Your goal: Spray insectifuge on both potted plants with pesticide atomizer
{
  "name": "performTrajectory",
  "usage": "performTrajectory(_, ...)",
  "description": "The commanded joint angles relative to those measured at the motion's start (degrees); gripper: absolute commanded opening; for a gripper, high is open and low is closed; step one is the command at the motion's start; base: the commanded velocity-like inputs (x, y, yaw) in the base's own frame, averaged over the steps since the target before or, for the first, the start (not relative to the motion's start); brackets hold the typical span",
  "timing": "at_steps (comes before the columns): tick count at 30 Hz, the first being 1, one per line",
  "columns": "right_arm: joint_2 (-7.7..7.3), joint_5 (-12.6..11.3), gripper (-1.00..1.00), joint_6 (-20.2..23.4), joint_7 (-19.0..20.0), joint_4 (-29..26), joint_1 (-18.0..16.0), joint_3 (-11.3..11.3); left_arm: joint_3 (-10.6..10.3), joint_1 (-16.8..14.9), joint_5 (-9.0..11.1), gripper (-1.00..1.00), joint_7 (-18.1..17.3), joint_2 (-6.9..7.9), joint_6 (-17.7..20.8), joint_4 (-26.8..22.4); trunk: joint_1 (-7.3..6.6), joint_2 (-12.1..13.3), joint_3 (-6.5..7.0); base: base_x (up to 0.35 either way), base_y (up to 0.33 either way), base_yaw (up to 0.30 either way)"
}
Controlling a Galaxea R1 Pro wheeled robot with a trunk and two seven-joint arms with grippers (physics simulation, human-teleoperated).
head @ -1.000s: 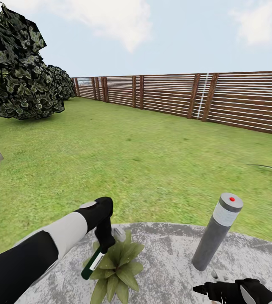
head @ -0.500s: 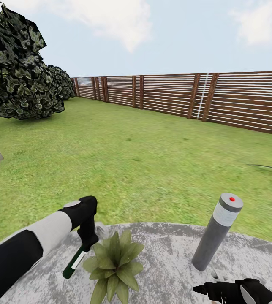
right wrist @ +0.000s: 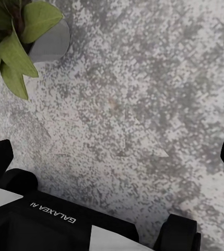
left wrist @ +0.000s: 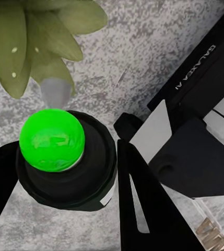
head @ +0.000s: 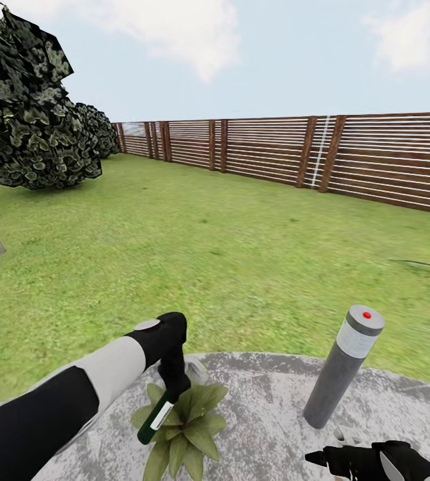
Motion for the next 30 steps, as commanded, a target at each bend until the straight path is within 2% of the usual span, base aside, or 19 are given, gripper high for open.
performTrajectory(1, 0.01, 0.09, 1.00, 0.57, 0.18, -0.08, -0.01, -0.47, 0.16, -0.04, -0.63, -1.00, -0.53, -0.03, 0.50, -0.09, -0.01, -0.03, -0.06, 0.000, 0.000, 0.000)
performTrajectory(5, 0.01, 0.09, 1.00, 0.57, 0.18, -0.05, -0.01, -0.47, 0.26, -0.39, -0.63, -1.00, -0.53, 0.36, 0.51, -0.07, -0.01, -0.03, -0.06, 0.000, 0.000, 0.000)
performTrajectory(10, 0.01, 0.09, 1.00, 0.57, 0.18, -0.08, -0.01, -0.47, 0.51, -1.75, -0.64, -1.00, -0.53, 2.06, 0.51, -0.05, -0.01, -0.03, -0.06, 0.000, 0.000, 0.000)
performTrajectory(14, -0.02, 0.09, 1.00, 0.57, 0.18, -0.07, -0.01, -0.47, 0.66, -3.39, -0.64, -1.00, -0.53, 4.90, 0.51, -0.01, -0.01, -0.03, -0.06, 0.000, 0.000, 0.000)
performTrajectory(16, -0.01, 0.09, 1.00, 0.57, 0.18, -0.08, -0.01, -0.47, 0.67, -3.59, -0.64, -1.00, -0.52, 5.73, 0.51, 0.00, -0.01, -0.03, -0.06, 0.000, 0.000, 0.000)
performTrajectory(21, -0.06, 0.09, 1.00, 0.57, 0.18, -0.08, -0.01, -0.47, 0.59, -3.67, -0.64, -1.00, -0.28, 5.74, 0.38, -0.02, -0.01, -0.03, -0.06, 0.000, 0.000, 0.000)
performTrajectory(25, -0.04, 0.09, 1.00, 0.57, 0.18, -0.08, -0.01, -0.47, 0.40, -3.54, -0.69, -1.00, -0.07, 4.28, 0.21, -0.13, -0.01, -0.03, -0.06, 0.000, 0.000, 0.000)
performTrajectory(30, -0.07, 0.09, 1.00, 0.57, 0.18, -0.07, -0.01, -0.47, 0.27, -3.23, -0.73, -1.00, 4.35, 3.21, 0.13, -1.53, -0.01, -0.03, -0.06, 0.000, 0.000, 0.000)
